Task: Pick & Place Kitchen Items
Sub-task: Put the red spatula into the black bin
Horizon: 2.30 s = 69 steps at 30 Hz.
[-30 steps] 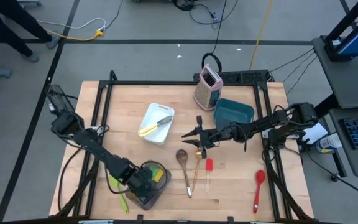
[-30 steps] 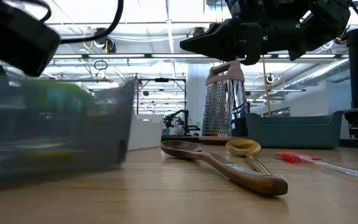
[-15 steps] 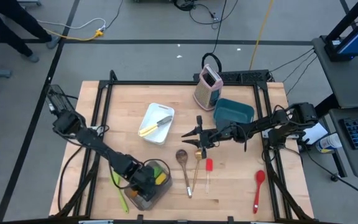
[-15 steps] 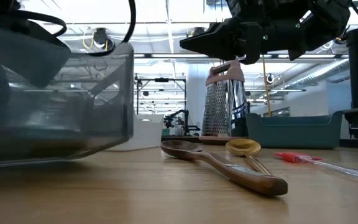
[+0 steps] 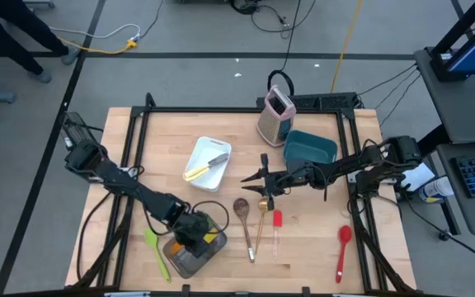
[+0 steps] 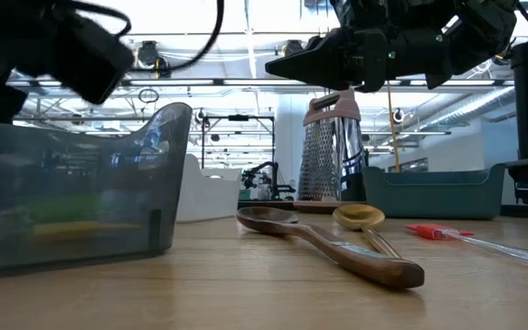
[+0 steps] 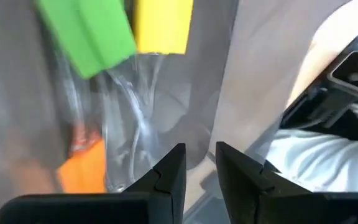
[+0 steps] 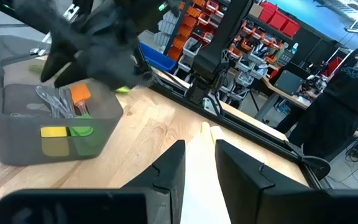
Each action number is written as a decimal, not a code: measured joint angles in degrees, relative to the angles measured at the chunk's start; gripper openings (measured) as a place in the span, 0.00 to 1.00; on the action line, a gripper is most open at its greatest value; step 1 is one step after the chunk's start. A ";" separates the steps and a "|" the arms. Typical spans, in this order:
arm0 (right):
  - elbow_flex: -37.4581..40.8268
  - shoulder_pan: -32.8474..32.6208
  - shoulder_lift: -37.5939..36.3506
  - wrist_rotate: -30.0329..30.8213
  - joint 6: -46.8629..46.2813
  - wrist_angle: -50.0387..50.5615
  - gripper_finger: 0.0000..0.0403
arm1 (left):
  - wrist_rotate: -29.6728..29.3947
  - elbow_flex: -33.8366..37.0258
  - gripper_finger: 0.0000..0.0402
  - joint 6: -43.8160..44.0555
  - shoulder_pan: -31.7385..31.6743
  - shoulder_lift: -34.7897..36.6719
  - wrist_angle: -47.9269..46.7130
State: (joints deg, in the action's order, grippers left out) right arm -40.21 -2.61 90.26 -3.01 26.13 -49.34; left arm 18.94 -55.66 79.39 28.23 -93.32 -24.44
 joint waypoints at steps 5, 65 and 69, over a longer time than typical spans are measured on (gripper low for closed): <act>0.00 0.00 0.00 0.00 -1.88 0.68 0.20 | -7.29 -0.04 0.22 -3.23 -0.09 4.74 0.48; 0.16 -14.14 0.59 -6.05 -2.53 46.67 0.39 | -17.00 -0.04 0.22 -48.24 -11.34 9.14 12.54; 2.25 -14.10 0.54 -5.36 -2.35 47.49 0.39 | -16.97 -0.04 0.22 -47.84 -11.32 9.14 12.52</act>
State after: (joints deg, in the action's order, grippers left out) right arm -37.96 -16.72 90.80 -8.36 23.78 -1.86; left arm 1.98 -55.70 31.55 16.90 -84.18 -11.92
